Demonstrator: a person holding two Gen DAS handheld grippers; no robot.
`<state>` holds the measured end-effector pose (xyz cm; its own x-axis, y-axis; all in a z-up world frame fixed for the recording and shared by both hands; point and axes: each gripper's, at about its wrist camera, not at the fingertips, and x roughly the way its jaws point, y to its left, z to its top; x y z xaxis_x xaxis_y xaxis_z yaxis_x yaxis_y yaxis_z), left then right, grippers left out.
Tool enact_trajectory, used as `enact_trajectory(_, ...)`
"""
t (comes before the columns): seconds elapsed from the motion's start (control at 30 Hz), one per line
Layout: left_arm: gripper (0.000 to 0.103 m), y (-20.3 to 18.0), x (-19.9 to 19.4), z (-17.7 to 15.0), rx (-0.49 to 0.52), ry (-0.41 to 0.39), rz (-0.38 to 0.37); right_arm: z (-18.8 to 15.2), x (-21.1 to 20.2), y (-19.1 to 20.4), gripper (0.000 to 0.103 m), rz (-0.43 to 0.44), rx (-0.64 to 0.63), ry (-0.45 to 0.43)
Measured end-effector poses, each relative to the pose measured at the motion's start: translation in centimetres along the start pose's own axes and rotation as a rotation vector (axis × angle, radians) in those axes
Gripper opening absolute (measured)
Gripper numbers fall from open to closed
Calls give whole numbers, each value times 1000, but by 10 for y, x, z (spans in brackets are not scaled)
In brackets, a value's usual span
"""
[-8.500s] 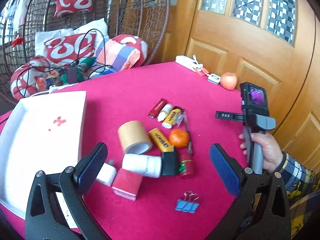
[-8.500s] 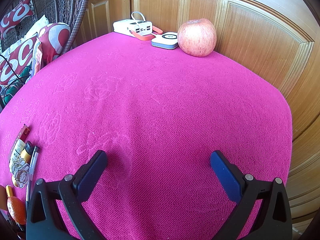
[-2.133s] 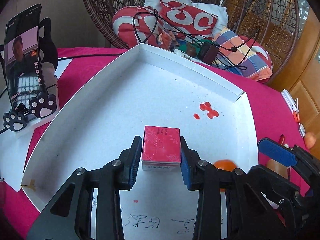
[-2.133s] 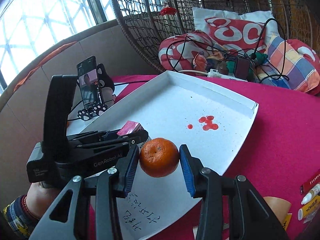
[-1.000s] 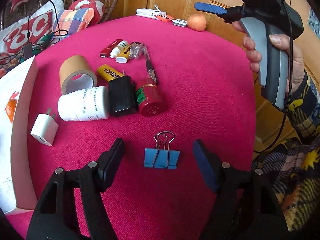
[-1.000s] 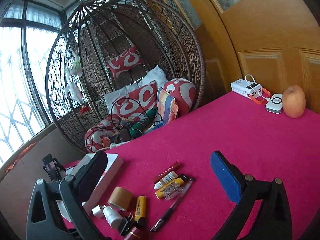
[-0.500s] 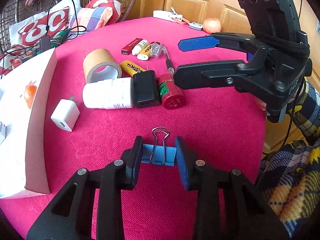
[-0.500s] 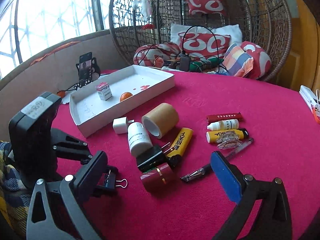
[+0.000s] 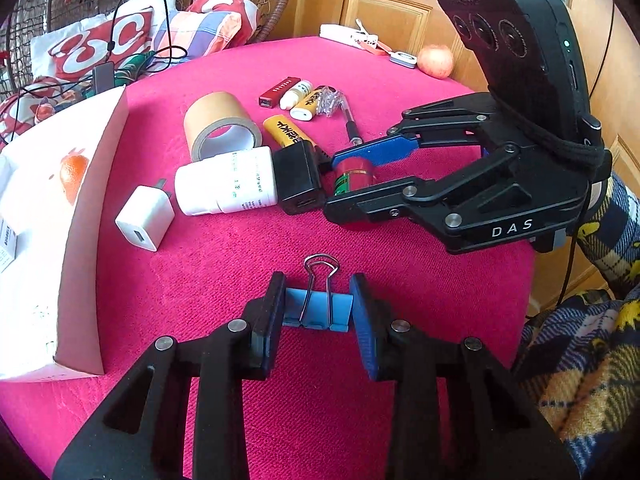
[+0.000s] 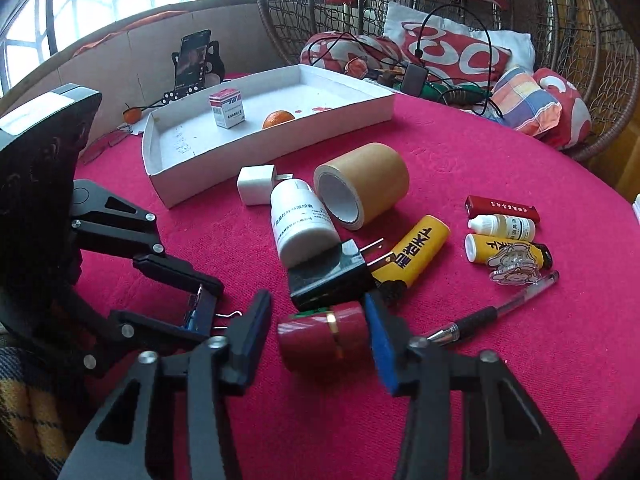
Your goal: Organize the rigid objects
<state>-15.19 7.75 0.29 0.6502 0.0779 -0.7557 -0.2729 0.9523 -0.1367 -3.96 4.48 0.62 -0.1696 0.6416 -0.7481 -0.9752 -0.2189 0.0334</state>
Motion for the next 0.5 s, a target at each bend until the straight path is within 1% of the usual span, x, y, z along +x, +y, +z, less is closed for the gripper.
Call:
enact_trajectory(0.07, 32, 0, -3, 1, -3, -11, 2, -2, -3, 0, 41, -19, 5, -1)
enact_trajectory(0.13, 32, 1, -7, 2, -6, -26, 5, -4, -11, -1, 41, -28, 20, -24)
enact_trajectory(0.23, 32, 3, -19, 7, -33, -67, -9, -2, -27, -4, 41, -23, 69, -87)
enact_trajectory(0.37, 32, 6, -37, 13, -53, -130, 12, 4, -45, -8, 41, -29, 130, -181)
enact_trajectory(0.5, 32, 11, -41, 12, -75, -153, 43, 11, -54, -9, 41, -45, 186, -274)
